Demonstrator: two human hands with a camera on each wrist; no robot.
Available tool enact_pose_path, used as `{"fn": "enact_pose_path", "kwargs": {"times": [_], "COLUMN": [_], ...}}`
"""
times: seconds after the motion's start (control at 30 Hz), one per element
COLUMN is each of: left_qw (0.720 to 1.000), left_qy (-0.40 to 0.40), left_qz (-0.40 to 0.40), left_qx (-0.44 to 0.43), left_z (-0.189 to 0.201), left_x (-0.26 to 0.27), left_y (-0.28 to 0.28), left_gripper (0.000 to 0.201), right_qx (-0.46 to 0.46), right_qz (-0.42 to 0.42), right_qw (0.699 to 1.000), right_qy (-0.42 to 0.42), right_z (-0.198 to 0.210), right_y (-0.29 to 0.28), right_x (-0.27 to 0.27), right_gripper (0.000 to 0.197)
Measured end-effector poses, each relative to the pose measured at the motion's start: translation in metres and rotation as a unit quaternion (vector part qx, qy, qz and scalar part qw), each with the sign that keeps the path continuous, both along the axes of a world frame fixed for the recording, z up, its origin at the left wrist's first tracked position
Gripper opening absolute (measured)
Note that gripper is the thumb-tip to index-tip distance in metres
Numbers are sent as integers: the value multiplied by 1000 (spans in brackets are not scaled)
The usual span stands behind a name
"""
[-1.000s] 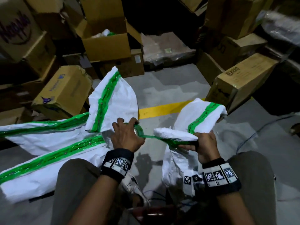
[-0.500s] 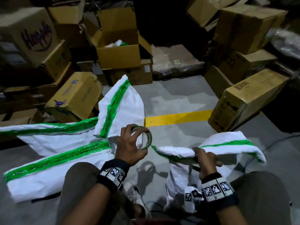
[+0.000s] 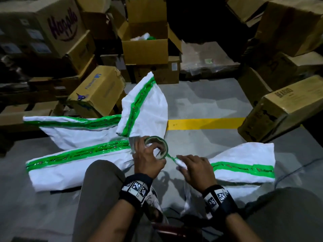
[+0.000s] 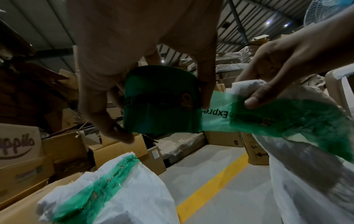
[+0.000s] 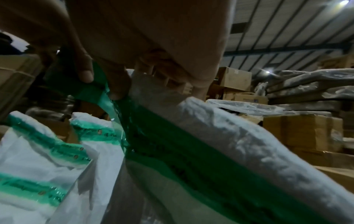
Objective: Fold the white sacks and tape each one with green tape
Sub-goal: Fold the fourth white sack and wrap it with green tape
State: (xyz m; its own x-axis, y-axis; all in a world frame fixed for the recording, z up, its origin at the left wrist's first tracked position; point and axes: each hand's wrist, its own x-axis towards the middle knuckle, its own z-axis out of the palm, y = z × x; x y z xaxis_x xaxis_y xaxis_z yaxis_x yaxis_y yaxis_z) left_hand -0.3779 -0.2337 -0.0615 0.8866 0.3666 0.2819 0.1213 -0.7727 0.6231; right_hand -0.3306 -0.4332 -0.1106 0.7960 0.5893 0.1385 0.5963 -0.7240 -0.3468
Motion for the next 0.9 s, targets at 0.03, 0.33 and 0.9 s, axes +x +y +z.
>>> {"fn": "enact_pose_path", "kwargs": {"times": [0.03, 0.33, 0.9], "left_qw": [1000, 999, 919], "left_qy": [11, 20, 164], "left_qz": [5, -29, -162], "left_qx": [-5, -10, -321], "left_z": [0, -16, -62], "left_x": [1, 18, -9], "left_y": [2, 37, 25], "left_gripper": [34, 12, 48], "right_qx": [18, 24, 71], "right_qz": [-21, -51, -30], "right_qw": [1000, 997, 996], "right_qy": [-9, -44, -50], "right_z": [3, 8, 13], "right_y": [0, -7, 3], "right_x": [3, 14, 29], "right_gripper": [33, 27, 23]}}
